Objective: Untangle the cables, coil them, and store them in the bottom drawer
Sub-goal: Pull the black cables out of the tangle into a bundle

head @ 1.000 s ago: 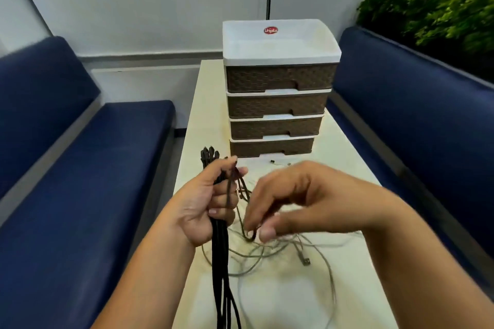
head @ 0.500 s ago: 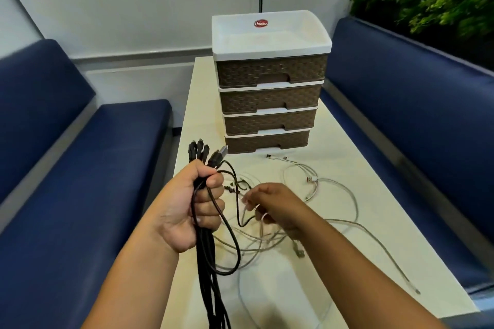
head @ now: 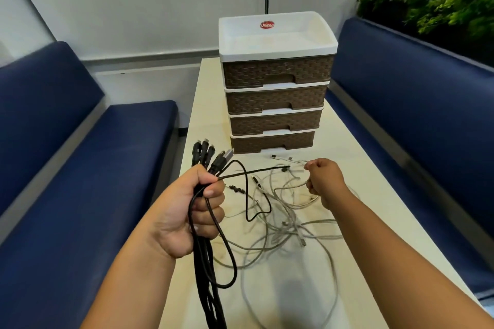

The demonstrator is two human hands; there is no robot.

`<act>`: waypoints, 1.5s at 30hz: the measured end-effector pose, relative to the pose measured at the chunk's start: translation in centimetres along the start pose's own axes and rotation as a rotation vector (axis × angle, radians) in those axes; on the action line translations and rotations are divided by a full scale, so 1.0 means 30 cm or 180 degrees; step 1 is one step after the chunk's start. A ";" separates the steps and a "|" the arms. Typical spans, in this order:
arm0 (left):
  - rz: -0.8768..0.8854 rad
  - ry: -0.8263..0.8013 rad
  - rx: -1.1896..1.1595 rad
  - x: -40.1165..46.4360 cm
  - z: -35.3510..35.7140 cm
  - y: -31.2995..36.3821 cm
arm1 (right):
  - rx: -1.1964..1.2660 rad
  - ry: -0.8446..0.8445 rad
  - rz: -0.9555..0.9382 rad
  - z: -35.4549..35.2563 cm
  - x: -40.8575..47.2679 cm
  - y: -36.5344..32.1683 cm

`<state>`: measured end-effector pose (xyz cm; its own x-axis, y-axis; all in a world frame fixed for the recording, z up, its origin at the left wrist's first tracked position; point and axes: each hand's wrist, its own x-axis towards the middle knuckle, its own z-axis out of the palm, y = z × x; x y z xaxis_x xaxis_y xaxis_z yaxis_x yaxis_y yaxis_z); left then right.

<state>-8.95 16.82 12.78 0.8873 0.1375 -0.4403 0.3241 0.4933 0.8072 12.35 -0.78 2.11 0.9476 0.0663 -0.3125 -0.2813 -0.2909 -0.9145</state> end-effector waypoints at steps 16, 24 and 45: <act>0.0218 -0.0581 -0.0383 -0.029 -0.040 0.060 | -0.1247 0.0894 -0.0115 -0.121 -0.002 0.123; 0.0151 -0.0894 -0.0321 -0.041 0.013 0.042 | -0.0819 -0.1265 -0.0470 0.042 -0.237 -0.015; 0.0240 -0.0987 -0.0339 -0.079 0.014 0.042 | -0.0811 -0.1414 -0.1187 -0.123 -0.262 -0.285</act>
<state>-10.49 16.75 15.01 0.9703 -0.0828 -0.2272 0.2323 0.5808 0.7802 7.88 -2.34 13.32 0.8062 0.5810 -0.1116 0.1525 -0.3864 -0.9096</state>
